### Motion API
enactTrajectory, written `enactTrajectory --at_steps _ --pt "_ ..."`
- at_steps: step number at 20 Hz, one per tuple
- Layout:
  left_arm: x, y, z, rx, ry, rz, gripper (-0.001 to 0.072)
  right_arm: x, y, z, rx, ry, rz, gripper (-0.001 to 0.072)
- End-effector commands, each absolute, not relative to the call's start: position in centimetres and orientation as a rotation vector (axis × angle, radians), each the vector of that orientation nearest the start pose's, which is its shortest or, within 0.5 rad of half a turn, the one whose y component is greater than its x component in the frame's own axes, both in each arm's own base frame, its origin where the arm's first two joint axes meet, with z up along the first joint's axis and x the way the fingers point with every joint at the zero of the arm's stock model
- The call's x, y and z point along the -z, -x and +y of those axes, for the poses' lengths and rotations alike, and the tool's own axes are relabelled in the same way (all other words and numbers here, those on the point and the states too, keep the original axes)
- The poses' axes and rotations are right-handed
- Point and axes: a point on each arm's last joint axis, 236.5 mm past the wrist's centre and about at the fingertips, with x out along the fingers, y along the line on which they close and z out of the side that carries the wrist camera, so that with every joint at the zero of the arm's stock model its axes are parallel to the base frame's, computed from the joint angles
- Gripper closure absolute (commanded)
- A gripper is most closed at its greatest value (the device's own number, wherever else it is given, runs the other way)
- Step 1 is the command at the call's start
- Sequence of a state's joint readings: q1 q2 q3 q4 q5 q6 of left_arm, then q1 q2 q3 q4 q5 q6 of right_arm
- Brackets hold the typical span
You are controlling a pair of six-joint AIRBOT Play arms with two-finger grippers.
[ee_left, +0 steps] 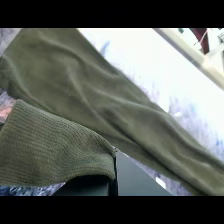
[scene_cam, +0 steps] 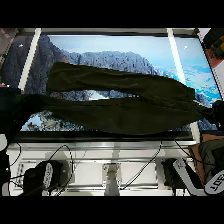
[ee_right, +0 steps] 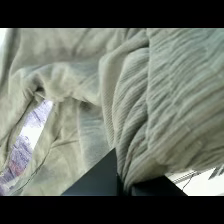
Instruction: Fold the clothes and pants, and hang the long-sleeved shirts on hangers.
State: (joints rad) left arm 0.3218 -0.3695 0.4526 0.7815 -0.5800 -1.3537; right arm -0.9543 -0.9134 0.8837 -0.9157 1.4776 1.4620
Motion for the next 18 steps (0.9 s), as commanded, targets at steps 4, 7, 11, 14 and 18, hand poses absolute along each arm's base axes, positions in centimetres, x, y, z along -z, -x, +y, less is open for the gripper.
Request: enactTrajectory --at_steps 4,7,11,14,18 --pt "-16.6 -32.2 1.0 0.007 0.604 0.31 0.0704 -9.0 -26.8 -11.1 0.259 -1.112 0.911 0.0681" --pt "-15.4 -35.5 1.7 -0.003 0.66 0.387 0.0704 -10.6 -29.3 -13.5 0.317 -1.172 0.74 0.0681" --pt "-13.3 -41.0 3.4 -0.023 0.669 0.485 0.0703 -10.8 -30.9 -17.8 0.459 -1.279 0.573 0.0682" --pt "-12.9 -44.8 4.6 -0.034 0.675 0.5 0.0703 -9.8 -31.5 -19.3 0.508 -1.34 0.542 0.0683" --pt "-12.2 -48.5 3.6 -0.013 0.667 0.512 0.0703 -8.7 -33.3 -20.0 0.531 -1.383 0.519 0.0683"
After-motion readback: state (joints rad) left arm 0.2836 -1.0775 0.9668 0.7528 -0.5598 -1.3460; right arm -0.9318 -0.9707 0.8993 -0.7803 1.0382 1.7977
